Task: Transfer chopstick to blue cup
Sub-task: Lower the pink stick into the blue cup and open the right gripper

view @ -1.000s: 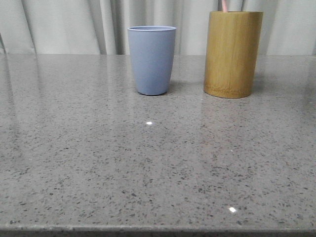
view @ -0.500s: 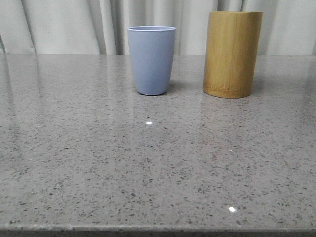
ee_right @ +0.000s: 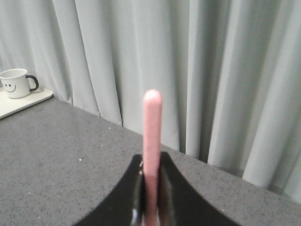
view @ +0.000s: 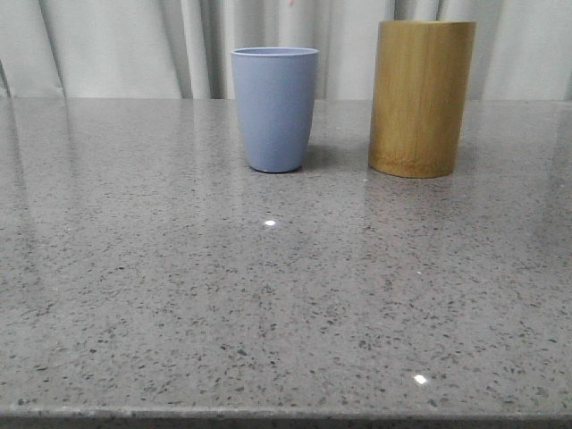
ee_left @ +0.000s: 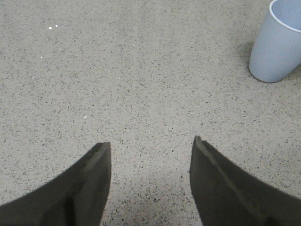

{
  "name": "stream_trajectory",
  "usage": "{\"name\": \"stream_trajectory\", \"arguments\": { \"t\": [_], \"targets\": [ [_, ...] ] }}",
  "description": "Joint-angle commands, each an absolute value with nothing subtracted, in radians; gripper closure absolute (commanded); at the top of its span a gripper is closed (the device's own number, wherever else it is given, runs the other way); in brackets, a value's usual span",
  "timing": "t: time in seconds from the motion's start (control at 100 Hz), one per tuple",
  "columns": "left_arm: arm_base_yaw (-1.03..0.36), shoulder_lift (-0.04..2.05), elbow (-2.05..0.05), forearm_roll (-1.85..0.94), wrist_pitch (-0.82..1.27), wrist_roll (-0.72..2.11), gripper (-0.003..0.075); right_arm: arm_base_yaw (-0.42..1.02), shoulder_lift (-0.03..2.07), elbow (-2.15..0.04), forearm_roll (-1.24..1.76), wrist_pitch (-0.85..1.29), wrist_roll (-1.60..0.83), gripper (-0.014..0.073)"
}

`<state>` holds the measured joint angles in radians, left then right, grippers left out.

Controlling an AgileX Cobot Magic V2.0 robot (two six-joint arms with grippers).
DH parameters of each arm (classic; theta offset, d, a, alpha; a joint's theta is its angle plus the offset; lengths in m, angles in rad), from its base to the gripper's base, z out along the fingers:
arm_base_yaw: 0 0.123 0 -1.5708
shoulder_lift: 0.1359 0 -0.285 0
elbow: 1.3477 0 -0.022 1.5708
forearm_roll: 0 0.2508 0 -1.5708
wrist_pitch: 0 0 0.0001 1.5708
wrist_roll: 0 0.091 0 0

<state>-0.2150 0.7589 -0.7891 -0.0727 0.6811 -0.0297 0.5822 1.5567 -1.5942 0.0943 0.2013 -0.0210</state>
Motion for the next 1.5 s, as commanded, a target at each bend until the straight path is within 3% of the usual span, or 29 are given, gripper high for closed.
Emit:
{"name": "stream_trajectory", "arguments": {
  "t": [0.0, 0.34, 0.63, 1.13, 1.49],
  "targets": [
    [-0.212, 0.753, -0.816, -0.085, 0.609, -0.040, 0.0344, 0.581, 1.549, -1.628, 0.099, 0.108, -0.028, 0.0701],
    [-0.212, 0.753, -0.816, -0.085, 0.609, -0.040, 0.0344, 0.581, 1.628, -1.628, 0.099, 0.105, -0.028, 0.0690],
    [-0.212, 0.753, -0.816, -0.085, 0.609, -0.040, 0.0344, 0.580, 1.633, -1.628, 0.099, 0.114, -0.028, 0.0456],
    [-0.212, 0.753, -0.816, -0.085, 0.611, -0.040, 0.0344, 0.579, 1.606, -1.613, 0.099, 0.166, -0.025, 0.0457],
    [-0.212, 0.735, -0.814, -0.085, 0.601, -0.040, 0.0344, 0.486, 1.452, -1.358, 0.099, 0.118, 0.034, 0.0457]
  ]
}}
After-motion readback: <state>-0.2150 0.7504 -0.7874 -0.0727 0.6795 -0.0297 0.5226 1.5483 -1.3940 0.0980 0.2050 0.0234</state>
